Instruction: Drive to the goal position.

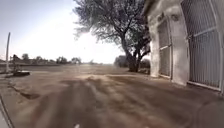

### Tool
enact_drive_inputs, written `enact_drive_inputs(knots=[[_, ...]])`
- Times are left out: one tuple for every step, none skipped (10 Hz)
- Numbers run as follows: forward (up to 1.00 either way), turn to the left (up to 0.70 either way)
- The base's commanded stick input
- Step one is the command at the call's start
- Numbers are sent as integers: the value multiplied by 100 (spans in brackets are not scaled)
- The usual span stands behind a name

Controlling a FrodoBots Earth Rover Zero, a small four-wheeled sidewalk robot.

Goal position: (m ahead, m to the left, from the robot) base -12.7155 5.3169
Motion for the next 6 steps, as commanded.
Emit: enact_drive_inputs(knots=[[70, 3], [70, 1], [70, 0], [70, 0], [70, 0], [70, 0]])
